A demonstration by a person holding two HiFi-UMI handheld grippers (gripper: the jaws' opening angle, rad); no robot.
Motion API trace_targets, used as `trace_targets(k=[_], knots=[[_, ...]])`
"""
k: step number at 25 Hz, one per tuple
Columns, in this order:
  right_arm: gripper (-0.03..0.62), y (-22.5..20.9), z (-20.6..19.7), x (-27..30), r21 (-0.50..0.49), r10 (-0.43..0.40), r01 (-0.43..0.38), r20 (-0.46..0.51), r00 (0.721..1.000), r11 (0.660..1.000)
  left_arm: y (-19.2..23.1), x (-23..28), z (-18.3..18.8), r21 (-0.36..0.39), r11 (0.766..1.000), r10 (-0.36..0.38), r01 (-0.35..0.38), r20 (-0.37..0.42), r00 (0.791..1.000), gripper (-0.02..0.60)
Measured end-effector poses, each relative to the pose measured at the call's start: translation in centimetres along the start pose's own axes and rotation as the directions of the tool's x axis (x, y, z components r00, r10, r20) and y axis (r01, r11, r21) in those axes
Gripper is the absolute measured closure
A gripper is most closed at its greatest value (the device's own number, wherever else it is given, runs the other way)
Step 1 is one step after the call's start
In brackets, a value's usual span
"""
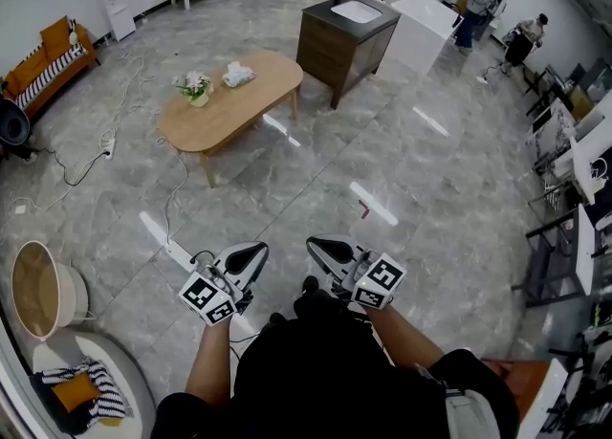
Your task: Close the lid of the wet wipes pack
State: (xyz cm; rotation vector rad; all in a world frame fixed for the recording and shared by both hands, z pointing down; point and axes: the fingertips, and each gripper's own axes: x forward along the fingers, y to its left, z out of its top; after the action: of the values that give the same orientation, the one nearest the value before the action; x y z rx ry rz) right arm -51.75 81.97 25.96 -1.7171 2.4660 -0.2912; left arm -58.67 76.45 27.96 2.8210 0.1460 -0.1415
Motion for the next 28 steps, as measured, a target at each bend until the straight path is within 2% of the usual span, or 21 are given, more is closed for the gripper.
trace_targets(k=[10, 20, 28], knots=[[0.584, -6.3, 0.7, 2.0, 0.044, -0.017, 0.016, 0.025, 1.0, 0.999, 4.2, 4.8, 0.6, 0.002, 1.0, -0.018, 0.018, -0.042, 0.999, 0.566], [0.583, -17.6, 5.1, 4.1, 0.053, 0.009, -0.013, 0.076, 0.997, 0.999, 10.7, 15.3, 3.8, 0.028, 0.999, -0.017, 0.019, -0.063, 0.998, 0.565], [0.585, -26.4, 8.0, 4.7, 0.049, 0.054, -0.059, 0.088, 0.995, 0.997, 14.9, 23.1, 5.8, 0.054, 0.998, 0.015, -0.011, -0.058, 0.998, 0.565]])
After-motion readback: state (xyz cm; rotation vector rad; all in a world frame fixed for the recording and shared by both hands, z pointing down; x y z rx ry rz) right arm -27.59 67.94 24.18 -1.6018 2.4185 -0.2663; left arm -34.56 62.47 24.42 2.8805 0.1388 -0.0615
